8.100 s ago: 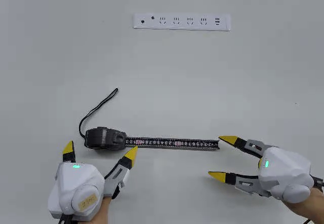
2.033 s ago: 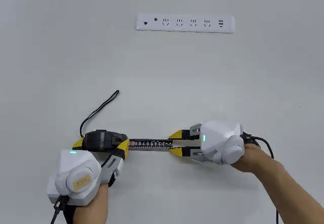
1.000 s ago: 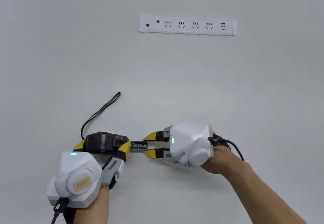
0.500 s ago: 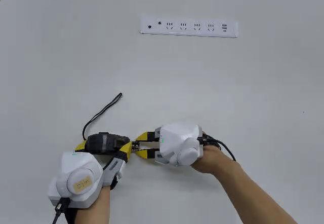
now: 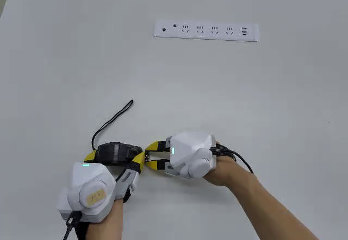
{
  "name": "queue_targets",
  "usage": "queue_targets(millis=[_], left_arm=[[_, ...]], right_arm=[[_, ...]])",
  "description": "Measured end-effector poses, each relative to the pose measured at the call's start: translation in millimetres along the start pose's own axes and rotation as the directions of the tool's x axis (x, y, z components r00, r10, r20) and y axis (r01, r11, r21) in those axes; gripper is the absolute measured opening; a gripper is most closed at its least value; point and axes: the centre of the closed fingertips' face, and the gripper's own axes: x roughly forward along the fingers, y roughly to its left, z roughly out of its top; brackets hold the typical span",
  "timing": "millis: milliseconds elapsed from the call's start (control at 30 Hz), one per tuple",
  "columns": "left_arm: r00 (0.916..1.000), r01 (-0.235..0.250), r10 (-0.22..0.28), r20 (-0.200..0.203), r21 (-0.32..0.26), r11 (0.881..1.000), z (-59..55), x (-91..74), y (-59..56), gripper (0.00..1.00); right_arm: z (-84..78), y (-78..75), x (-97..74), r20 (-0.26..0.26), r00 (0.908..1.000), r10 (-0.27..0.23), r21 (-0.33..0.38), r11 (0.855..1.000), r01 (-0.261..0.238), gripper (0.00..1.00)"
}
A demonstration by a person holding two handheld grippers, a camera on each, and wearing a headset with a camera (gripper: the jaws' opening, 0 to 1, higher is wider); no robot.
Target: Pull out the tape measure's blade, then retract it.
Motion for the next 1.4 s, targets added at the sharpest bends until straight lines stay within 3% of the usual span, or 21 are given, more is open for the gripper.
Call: queue_targets(millis=[333, 767, 900, 1000, 1033, 1133, 1367, 1400], left_arm=[[0.9998, -0.018, 0.018, 0.012, -0.014, 1.000, 1.6, 0.1, 1.3, 0.63], [0.9999, -0.016, 0.016, 0.000, -0.007, 1.000, 1.8, 0.8, 0.7, 0.64], [1.0000, -0.005, 0.005, -0.002, 0.005, 1.000, 1.9, 1.1, 0.5, 0.64], [0.9999, 0.012, -0.012, -0.005, 0.041, 0.999, 2.5, 1.0, -0.3, 0.64], [0.9998, 0.021, -0.021, -0.003, 0.075, 0.997, 3.7, 0.2, 0.0, 0.64], [0.9994, 0.034, -0.034, -0.009, 0.094, 0.995, 3.8, -0.9, 0.5, 0.65], [0.9983, 0.057, -0.058, 0.002, 0.125, 0.990, 9.0, -3.7, 4.2, 0.70], [0.9973, 0.073, -0.072, -0.012, 0.127, 0.989, 9.4, -6.3, 8.2, 0.70]], right_arm=[[1.4, -2.8, -0.1, 0.007, 0.9999, -0.015, 0.005, 1.000, 0.015, 0.14], [0.0, -4.2, -3.6, -0.009, 0.9996, -0.025, 0.025, 0.999, 0.025, 0.15], [-0.7, -4.3, -12.0, -0.008, 0.9990, -0.044, 0.035, 0.998, 0.044, 0.20], [-3.0, -9.5, -19.7, -0.016, 0.9962, -0.085, 0.092, 0.992, 0.086, 0.31], [-1.9, -11.2, -25.2, -0.007, 0.9950, -0.100, 0.082, 0.992, 0.100, 0.32], [-0.6, -14.5, -33.0, -0.003, 0.9914, -0.131, 0.129, 0.983, 0.130, 0.37], [1.7, -17.2, -41.8, 0.004, 0.9877, -0.156, 0.149, 0.977, 0.154, 0.52], [-1.0, -19.0, -48.9, -0.009, 0.9848, -0.174, 0.186, 0.967, 0.172, 0.52]])
